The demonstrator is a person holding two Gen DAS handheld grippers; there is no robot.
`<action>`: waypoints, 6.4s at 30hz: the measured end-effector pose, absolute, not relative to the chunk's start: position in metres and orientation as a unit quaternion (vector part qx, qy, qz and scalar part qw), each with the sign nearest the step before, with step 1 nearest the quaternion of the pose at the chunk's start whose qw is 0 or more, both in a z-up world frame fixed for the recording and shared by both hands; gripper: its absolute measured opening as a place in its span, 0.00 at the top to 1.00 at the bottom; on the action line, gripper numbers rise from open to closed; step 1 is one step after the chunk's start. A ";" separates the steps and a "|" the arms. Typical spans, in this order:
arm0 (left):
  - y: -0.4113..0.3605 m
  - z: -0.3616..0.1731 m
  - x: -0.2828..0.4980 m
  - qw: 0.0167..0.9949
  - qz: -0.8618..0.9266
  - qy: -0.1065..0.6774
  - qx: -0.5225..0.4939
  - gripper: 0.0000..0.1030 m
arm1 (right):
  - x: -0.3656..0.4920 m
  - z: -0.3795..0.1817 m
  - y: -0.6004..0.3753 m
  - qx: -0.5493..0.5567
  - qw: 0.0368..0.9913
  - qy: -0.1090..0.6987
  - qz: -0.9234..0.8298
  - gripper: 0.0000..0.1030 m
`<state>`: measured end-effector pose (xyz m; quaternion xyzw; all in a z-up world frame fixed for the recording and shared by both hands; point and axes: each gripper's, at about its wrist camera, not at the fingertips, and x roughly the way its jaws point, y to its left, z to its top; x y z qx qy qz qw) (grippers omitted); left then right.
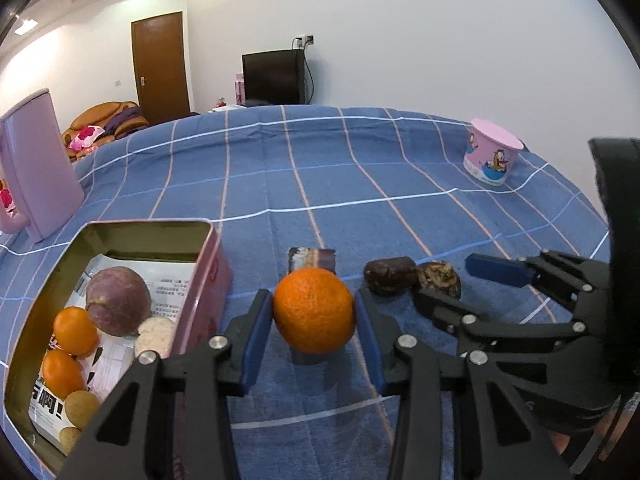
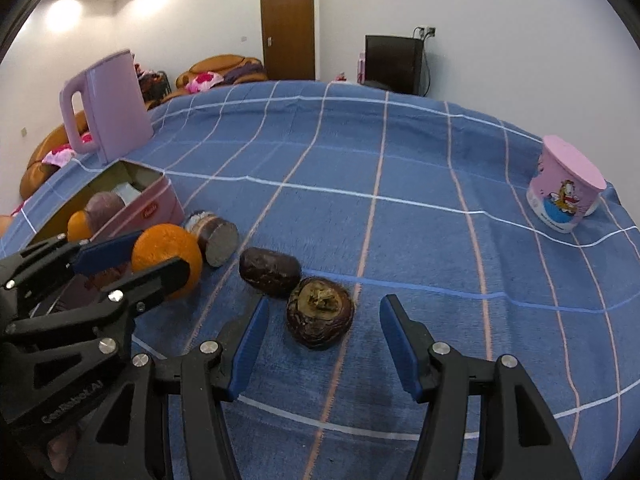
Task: Organize fruits
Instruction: 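Grasp a brown round fruit with the right tool while the left tool holds the orange, then lift the orange with the left tool while the right tool lifts the brown fruit toward the tin, then carry the orange with the left tool while the right tool carries the brown fruit over the tin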
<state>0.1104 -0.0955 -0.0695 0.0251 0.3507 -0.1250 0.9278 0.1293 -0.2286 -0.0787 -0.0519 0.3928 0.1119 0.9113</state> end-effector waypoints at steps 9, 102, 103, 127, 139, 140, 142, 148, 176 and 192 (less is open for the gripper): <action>-0.095 -0.069 0.107 0.930 -0.126 0.345 0.022 0.58 | 0.137 -0.084 -0.229 -0.049 0.900 0.414 0.124 0.61; -0.080 -0.035 0.047 0.984 -0.064 0.162 0.024 0.58 | 0.049 -0.035 -0.236 -0.031 0.976 0.166 0.134 0.62; -0.080 -0.034 0.046 0.985 -0.063 0.161 0.024 0.58 | 0.048 -0.035 -0.236 -0.030 0.977 0.164 0.134 0.62; -0.075 -0.032 0.040 0.988 -0.039 0.149 0.017 0.58 | 0.041 -0.034 -0.234 -0.023 0.978 0.158 0.132 0.62; -0.059 -0.035 0.044 0.985 -0.032 0.169 0.009 0.58 | 0.046 -0.034 -0.222 -0.020 0.976 0.164 0.141 0.62; -0.058 -0.035 0.044 0.985 -0.030 0.170 0.009 0.58 | 0.047 -0.034 -0.220 -0.020 0.976 0.164 0.143 0.62; -0.053 -0.035 0.044 0.985 -0.025 0.171 0.010 0.58 | 0.048 -0.034 -0.217 -0.021 0.975 0.165 0.146 0.62; -0.042 -0.035 0.042 0.985 -0.016 0.174 0.006 0.58 | 0.052 -0.035 -0.206 -0.021 0.973 0.168 0.156 0.62; 0.019 -0.037 0.052 0.979 0.038 0.201 -0.008 0.58 | 0.073 -0.028 -0.137 -0.052 0.959 0.171 0.220 0.62; 0.046 -0.047 0.064 0.970 0.061 0.237 -0.012 0.58 | 0.084 -0.035 -0.099 -0.070 0.946 0.192 0.251 0.61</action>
